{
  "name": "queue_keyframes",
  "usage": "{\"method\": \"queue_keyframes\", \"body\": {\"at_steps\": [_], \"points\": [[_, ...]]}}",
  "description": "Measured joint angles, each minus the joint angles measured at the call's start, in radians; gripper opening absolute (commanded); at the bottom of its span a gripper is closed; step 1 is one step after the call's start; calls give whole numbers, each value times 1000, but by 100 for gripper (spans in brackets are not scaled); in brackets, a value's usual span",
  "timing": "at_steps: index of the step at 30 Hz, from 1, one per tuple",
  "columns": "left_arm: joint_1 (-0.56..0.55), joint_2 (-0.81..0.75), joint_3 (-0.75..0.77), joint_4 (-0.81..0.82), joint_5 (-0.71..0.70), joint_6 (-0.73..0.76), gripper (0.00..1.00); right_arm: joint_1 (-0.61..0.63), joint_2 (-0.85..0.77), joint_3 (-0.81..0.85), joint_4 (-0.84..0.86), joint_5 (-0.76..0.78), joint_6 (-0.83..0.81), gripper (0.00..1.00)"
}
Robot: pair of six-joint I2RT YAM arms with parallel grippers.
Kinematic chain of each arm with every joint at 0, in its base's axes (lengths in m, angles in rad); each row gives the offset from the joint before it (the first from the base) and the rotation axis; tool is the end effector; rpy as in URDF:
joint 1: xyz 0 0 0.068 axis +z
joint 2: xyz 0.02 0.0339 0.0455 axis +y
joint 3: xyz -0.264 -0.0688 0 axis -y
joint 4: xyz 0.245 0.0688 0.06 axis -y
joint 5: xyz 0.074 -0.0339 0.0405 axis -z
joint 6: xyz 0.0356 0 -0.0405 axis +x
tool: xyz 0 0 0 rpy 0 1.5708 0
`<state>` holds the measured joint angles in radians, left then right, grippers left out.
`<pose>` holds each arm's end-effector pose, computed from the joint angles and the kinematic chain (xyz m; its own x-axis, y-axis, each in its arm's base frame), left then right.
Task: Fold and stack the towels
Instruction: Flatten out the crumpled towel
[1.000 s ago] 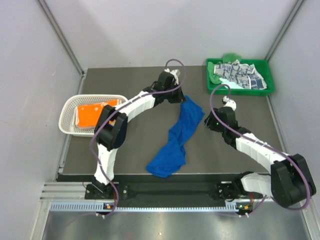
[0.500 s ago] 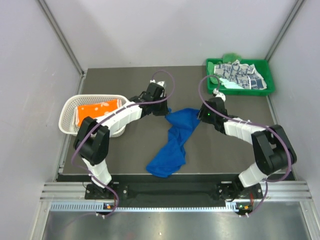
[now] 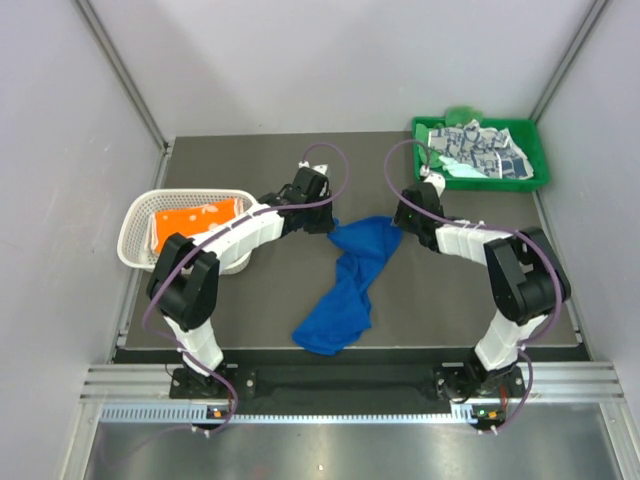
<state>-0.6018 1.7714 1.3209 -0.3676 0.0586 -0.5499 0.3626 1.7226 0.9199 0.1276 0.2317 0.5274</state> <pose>0.3237 -0.2249 0.2396 -0.8255 -0.0659 -0.5605 0.1956 0.8982 -0.3937 0.3377 0.1194 0.1720 -0.5943 0.2984 -0.7468 0.1406 0.9529 0.2689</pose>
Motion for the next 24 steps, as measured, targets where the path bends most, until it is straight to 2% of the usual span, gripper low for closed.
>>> {"method": "queue_keyframes", "body": {"at_steps": [6,14,17,23,24], "points": [[6,0,0,0,0,3,0,0,6,-12,23,-6,-3,48],[11,0,0,0,4,3,0,0,-27,-108,71,-29,-1,48],[11,0,0,0,4,3,0,0,-27,-108,89,-45,-2,46],[12,0,0,0,4,2,0,0,-17,-108,174,-86,-3,32],[13,0,0,0,4,2,0,0,-10,-108,187,-93,-3,25]]}}
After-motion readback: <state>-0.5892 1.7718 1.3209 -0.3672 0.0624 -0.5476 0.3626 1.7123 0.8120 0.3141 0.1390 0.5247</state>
